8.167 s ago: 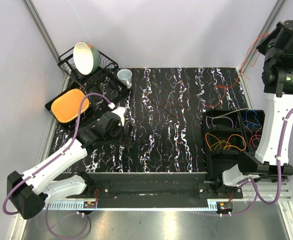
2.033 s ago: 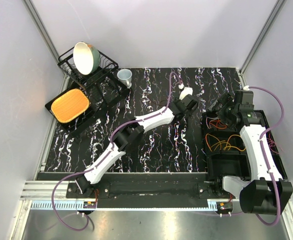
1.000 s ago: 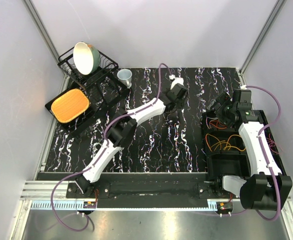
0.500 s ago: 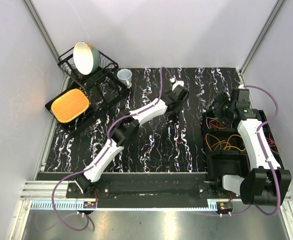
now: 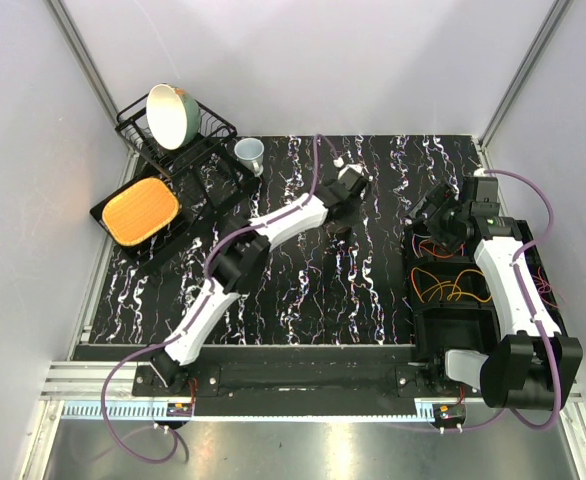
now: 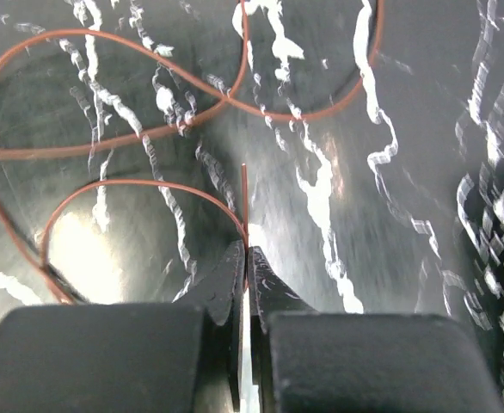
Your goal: Untangle the cables
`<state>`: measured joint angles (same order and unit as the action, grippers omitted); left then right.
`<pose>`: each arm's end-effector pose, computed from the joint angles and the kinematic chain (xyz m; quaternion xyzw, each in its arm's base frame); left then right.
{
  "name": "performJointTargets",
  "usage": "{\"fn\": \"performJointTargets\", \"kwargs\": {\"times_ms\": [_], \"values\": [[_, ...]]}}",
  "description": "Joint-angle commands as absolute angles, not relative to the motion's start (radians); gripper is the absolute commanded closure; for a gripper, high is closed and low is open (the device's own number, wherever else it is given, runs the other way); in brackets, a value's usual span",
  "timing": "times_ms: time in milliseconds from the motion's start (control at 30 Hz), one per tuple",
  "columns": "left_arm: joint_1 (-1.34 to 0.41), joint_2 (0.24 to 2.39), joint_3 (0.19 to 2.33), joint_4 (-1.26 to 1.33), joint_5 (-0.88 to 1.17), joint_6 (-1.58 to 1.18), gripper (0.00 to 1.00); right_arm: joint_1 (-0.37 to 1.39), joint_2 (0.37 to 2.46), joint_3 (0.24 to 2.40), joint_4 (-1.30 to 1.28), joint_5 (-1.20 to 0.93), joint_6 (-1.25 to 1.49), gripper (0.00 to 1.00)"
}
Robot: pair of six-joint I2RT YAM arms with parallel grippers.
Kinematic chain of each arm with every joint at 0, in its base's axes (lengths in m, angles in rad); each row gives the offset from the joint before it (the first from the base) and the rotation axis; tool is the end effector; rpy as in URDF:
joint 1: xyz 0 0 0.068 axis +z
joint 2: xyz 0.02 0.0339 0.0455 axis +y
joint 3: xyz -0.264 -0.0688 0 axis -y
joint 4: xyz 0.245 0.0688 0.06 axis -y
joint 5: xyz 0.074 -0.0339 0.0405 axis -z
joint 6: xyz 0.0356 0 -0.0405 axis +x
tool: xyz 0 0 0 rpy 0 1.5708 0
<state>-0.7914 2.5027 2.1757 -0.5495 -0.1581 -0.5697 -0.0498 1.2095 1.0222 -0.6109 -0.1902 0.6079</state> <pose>0.3927 -0.3895 0.1652 0.0770 0.9346 -0.1557 0.3103 0.2546 -0.0060 0.2958 0.2639 0.8843 0.1879 0.3363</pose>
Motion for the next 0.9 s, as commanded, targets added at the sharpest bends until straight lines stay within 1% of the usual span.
{"fn": "performJointTargets", "kwargs": {"times_ms": [0,33,67,133,167,267,367,500,600,633,733,867], "values": [[-0.684,2.263,2.137,-0.528,0.12,-0.615,1.0,-0.037,1.169,1.058,-0.545,-0.299,0.636,0.0],[-0.637,2.238,2.128,-0.526,0.176,-0.627,1.0,-0.037,1.161,1.054,-0.534,-0.342,0.649,0.0],[-0.614,2.199,2.125,-0.523,0.292,-0.64,1.0,-0.037,1.146,1.049,-0.502,-0.365,0.661,0.0],[-0.554,2.155,2.103,-0.508,0.423,-0.676,1.0,-0.035,1.126,1.023,-0.435,-0.435,0.695,0.0],[-0.539,2.131,2.083,-0.491,0.531,-0.689,1.0,-0.035,1.102,1.014,-0.414,-0.454,0.707,0.0],[-0.482,2.01,1.981,-0.41,0.673,-0.75,1.0,-0.034,1.059,0.988,-0.329,-0.515,0.747,0.0],[-0.454,1.93,1.925,-0.402,0.756,-0.735,1.0,-0.026,1.042,0.979,-0.233,-0.601,0.808,0.01],[-0.454,1.873,1.832,-0.411,0.83,-0.667,1.0,0.038,1.066,1.017,-0.206,-0.617,0.88,0.0],[-0.457,1.815,1.738,-0.388,0.862,-0.618,1.0,0.11,1.091,1.046,-0.204,-0.568,0.903,0.02],[-0.457,1.801,1.721,-0.388,0.865,-0.608,1.0,0.156,1.101,1.052,-0.198,-0.552,0.908,0.02],[-0.457,1.758,1.666,-0.39,0.877,-0.575,1.0,0.216,1.129,1.077,-0.177,-0.5,0.93,0.04],[-0.46,1.721,1.625,-0.387,0.887,-0.552,1.0,0.277,1.166,1.081,-0.134,-0.459,0.974,0.12]]}}
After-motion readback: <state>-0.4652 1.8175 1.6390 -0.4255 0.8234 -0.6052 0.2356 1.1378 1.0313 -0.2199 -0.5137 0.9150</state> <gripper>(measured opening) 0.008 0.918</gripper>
